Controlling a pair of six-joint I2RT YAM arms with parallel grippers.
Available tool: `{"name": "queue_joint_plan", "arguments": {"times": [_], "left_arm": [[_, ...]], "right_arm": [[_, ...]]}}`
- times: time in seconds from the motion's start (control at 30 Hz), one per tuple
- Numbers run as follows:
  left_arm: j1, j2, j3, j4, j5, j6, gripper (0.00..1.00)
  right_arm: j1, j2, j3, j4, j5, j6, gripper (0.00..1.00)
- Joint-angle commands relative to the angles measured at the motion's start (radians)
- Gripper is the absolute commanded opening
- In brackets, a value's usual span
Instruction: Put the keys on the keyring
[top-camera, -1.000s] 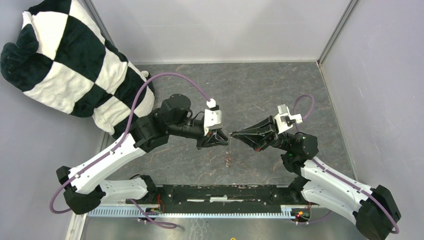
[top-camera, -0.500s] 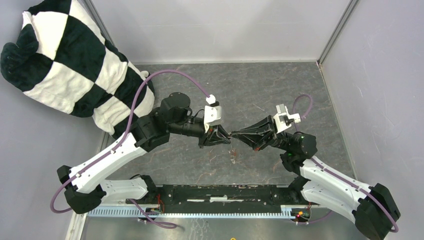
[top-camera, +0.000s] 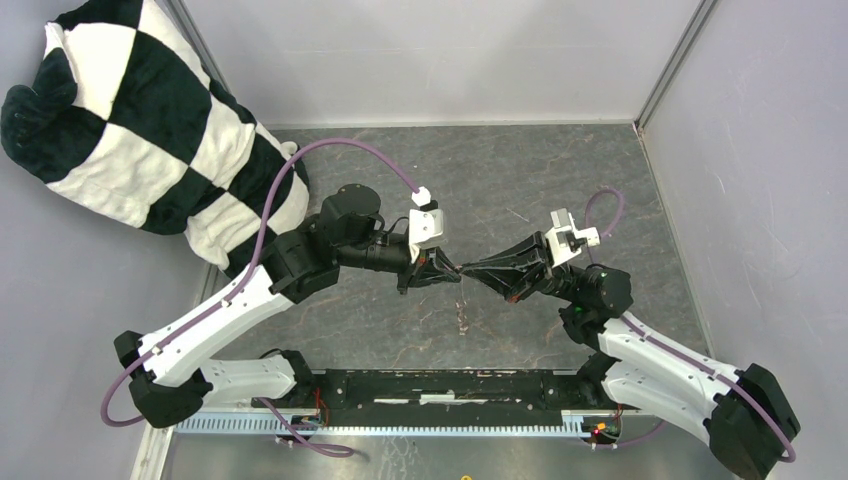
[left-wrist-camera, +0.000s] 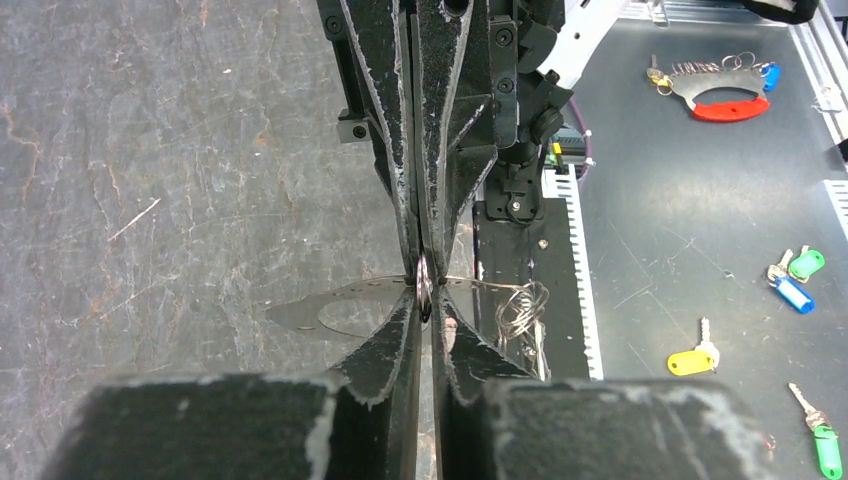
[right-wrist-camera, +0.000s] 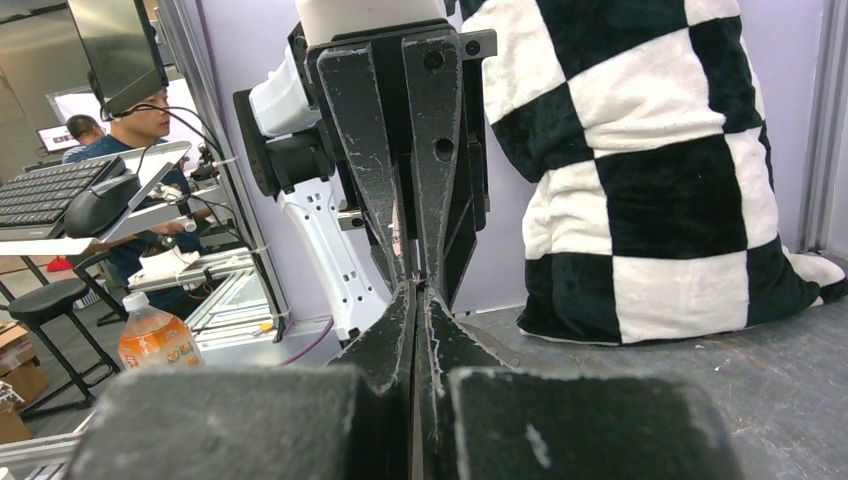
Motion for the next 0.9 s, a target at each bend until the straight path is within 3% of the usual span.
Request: {"name": "queue_joint_plan", "arguments": {"times": [0.0,0.13,0.37,0.87], "left_arm": [[0.006,-0.002,0.044,0.03,-0.027,-0.006,0.09],[0.006,-0.005,0.053,0.023,-0.07,0.001,0.12],[0.006,-0.019,0.051,-0.007,-0.139,-0.001,0.32],[0.011,-0.035,0.053,0.01,-0.038,0.013,0.16]], "right_arm": [[0.008,0.006,0.01,0.053,-0.03,0.012,0.0],[0.008,0.011,0.011,0.049,-0.035,0.011,0.0],[0.009,0.006,0.008,0.052,-0.024,0.007,0.0],[0.009,-0.005,-0.006,0.049,-0.014,0.001,0.0]]}}
